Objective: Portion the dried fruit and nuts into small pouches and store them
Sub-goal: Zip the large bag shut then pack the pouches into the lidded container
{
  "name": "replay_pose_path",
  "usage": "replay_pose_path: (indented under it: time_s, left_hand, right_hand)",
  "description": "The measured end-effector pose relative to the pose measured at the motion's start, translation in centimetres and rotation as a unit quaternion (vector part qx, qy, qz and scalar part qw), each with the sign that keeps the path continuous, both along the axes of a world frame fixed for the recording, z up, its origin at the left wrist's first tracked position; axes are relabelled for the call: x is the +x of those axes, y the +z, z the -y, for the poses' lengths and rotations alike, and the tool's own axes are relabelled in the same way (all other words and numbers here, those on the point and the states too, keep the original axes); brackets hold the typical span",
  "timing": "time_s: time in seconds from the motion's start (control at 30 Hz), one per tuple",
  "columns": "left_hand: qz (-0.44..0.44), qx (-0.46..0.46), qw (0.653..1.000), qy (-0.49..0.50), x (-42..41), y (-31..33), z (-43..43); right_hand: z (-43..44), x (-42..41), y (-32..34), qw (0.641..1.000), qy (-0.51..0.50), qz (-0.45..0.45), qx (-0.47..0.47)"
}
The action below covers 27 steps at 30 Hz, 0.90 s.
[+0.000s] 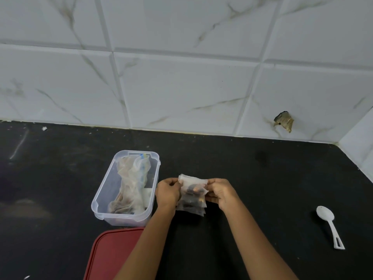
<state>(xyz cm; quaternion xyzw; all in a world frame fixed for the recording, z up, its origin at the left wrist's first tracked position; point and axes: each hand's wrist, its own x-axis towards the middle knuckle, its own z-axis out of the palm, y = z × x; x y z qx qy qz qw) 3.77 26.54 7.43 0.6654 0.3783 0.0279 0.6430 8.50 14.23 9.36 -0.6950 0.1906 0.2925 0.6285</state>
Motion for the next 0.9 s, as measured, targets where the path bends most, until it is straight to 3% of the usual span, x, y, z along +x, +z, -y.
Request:
replay_pose_path:
  time_s: [0.3, 0.63, 0.9]
  left_hand:
    - [0.134, 0.114, 0.984, 0.001, -0.8, 4.9, 0.5]
    - [0.271, 0.0, 0.962, 0.029, -3.2, 9.9, -8.1]
    - [0.272, -0.013, 0.962, 0.025, -5.9, 7.3, -13.9]
  right_hand:
    - [-0.1, -0.4, 4.8, 0.995, -0.002, 0.093, 0.031]
    - [-6.5, -1.6, 8.9, 0.949, 0.116, 0.285, 0.07]
    - [-11.4, -2.1, 7.0, 0.924, 0.203, 0.31, 0.094]
